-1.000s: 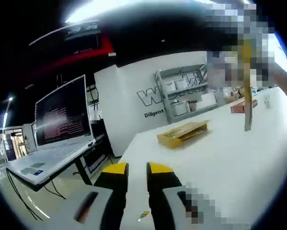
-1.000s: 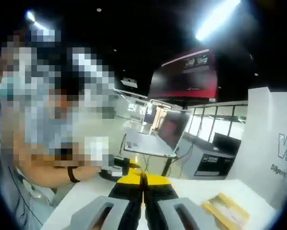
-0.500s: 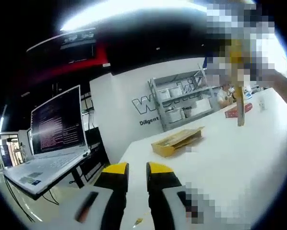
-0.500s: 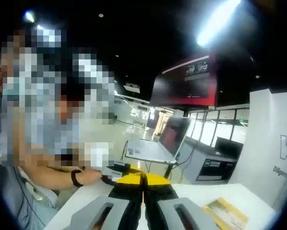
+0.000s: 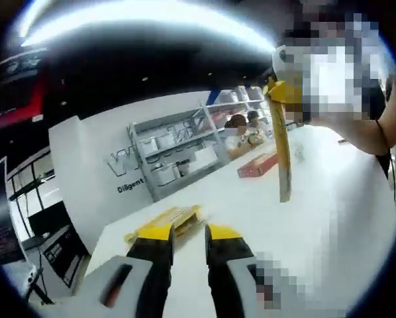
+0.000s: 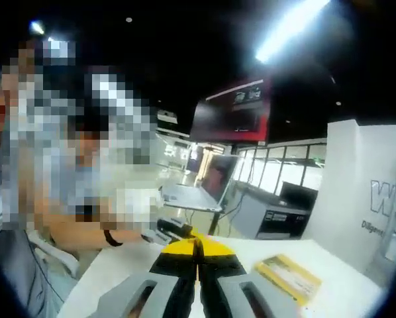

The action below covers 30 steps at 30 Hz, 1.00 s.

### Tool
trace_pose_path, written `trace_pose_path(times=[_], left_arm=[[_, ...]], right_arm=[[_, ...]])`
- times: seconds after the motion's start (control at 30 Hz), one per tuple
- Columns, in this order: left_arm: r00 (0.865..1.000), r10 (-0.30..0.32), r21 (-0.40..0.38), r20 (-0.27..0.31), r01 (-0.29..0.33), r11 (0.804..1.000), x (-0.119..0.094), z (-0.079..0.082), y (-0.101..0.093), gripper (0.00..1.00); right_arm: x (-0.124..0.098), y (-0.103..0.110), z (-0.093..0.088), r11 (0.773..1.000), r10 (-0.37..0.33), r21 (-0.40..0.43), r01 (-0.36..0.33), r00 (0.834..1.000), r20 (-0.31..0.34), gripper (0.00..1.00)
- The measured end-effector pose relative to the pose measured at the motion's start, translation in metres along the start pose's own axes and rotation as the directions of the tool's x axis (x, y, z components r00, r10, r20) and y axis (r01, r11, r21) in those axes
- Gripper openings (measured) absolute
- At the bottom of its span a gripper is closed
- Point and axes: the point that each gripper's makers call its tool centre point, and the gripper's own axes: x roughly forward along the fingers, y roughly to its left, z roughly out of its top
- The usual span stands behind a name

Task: Tear open the coffee pouch, take out the coffee, and pour the coffee from the pouch into the cup

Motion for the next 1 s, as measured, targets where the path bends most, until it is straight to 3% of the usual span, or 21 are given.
trace_pose_path(times=[0.07, 0.13, 0.17, 0.23, 0.3, 0.33, 0.37, 0.43, 0.47, 0.5, 0.53, 0.6, 0.67, 0.7, 0.77, 0.9, 0.93, 0.97, 1.0], left_arm=[[0.997, -0.072, 0.013, 0.016, 0.071, 0.997, 0.014, 0.011, -0.011, 0.21], [0.968, -0.244, 0.017, 0.052, 0.244, 0.97, 0.027, 0.023, -0.041, 0.19], [0.961, -0.268, -0.007, 0.065, 0.269, 0.963, 0.035, 0.027, -0.045, 0.19], [0.917, -0.39, -0.024, 0.087, 0.393, 0.919, 0.047, 0.032, -0.066, 0.18], [0.878, -0.458, -0.035, 0.135, 0.467, 0.884, 0.057, 0.038, -0.079, 0.18], [0.845, -0.51, -0.074, 0.159, 0.526, 0.848, 0.059, 0.041, -0.088, 0.18], [0.827, -0.536, -0.106, 0.17, 0.556, 0.824, 0.061, 0.042, -0.093, 0.19], [0.767, -0.61, -0.153, 0.196, 0.639, 0.754, 0.066, 0.044, -0.108, 0.19], [0.751, -0.627, -0.164, 0.204, 0.658, 0.735, 0.069, 0.044, -0.115, 0.19], [0.747, -0.629, -0.168, 0.215, 0.663, 0.73, 0.074, 0.044, -0.118, 0.19], [0.716, -0.654, -0.175, 0.245, 0.696, 0.696, 0.075, 0.048, -0.129, 0.2], [0.671, -0.677, -0.218, 0.302, 0.74, 0.636, 0.077, 0.053, -0.138, 0.22], [0.615, -0.702, -0.234, 0.358, 0.787, 0.571, 0.075, 0.057, -0.149, 0.25], [0.6, -0.703, -0.221, 0.382, 0.798, 0.561, 0.074, 0.058, -0.152, 0.26], [0.58, -0.7, -0.203, 0.416, 0.81, 0.55, 0.071, 0.059, -0.158, 0.3], [0.598, -0.679, -0.201, 0.425, 0.794, 0.574, 0.069, 0.056, -0.16, 0.3], [0.588, -0.685, -0.205, 0.43, 0.802, 0.561, 0.067, 0.055, -0.162, 0.3], [0.562, -0.711, -0.214, 0.424, 0.824, 0.524, 0.062, 0.053, -0.169, 0.3], [0.561, -0.717, -0.213, 0.413, 0.825, 0.523, 0.062, 0.051, -0.172, 0.3]], right_arm=[[-0.012, -0.003, -0.003, 1.0, -0.008, -0.005, 0.008, 1.0, 0.0, 0.01], [-0.024, -0.006, -0.006, 1.0, -0.014, -0.012, 0.014, 1.0, 0.003, 0.01], [-0.029, -0.009, -0.009, 1.0, -0.021, -0.008, 0.021, 1.0, -0.001, 0.01], [-0.037, -0.013, -0.014, 0.999, -0.033, 0.002, 0.033, 0.999, -0.002, 0.01], [-0.047, -0.017, -0.02, 0.999, -0.046, 0.009, 0.046, 0.999, -0.005, 0.01], [-0.05, -0.018, -0.022, 0.999, -0.051, 0.01, 0.051, 0.999, -0.006, 0.01], [-0.055, -0.022, -0.025, 0.998, -0.055, 0.015, 0.055, 0.998, -0.005, 0.01], [-0.062, -0.024, -0.031, 0.998, -0.061, 0.007, 0.061, 0.998, -0.003, 0.01], [-0.066, -0.026, -0.034, 0.998, -0.063, 0.008, 0.063, 0.998, 0.001, 0.01], [-0.07, -0.027, -0.037, 0.998, -0.064, 0.015, 0.063, 0.998, 0.007, 0.01], [-0.073, -0.029, -0.041, 0.997, -0.068, 0.024, 0.068, 0.998, 0.011, 0.01], [-0.076, -0.034, -0.049, 0.997, -0.071, 0.042, 0.07, 0.997, 0.006, 0.01], [-0.079, -0.039, -0.058, 0.994, -0.09, 0.065, 0.092, 0.996, -0.028, 0.01], [-0.079, -0.038, -0.06, 0.994, -0.088, 0.064, 0.089, 0.996, -0.027, 0.01], [-0.08, -0.035, -0.064, 0.994, -0.08, 0.073, 0.081, 0.996, -0.026, 0.01], [-0.077, -0.032, -0.075, 0.994, -0.053, 0.09, 0.057, 0.998, -0.045, 0.01], [-0.075, -0.03, -0.076, 0.994, -0.043, 0.095, 0.047, 0.998, -0.042, 0.01], [-0.073, -0.027, -0.076, 0.994, -0.025, 0.104, 0.029, 0.999, -0.034, 0.01], [-0.071, -0.023, -0.076, 0.994, -0.007, 0.112, 0.01, 1.0, -0.026, 0.01]])
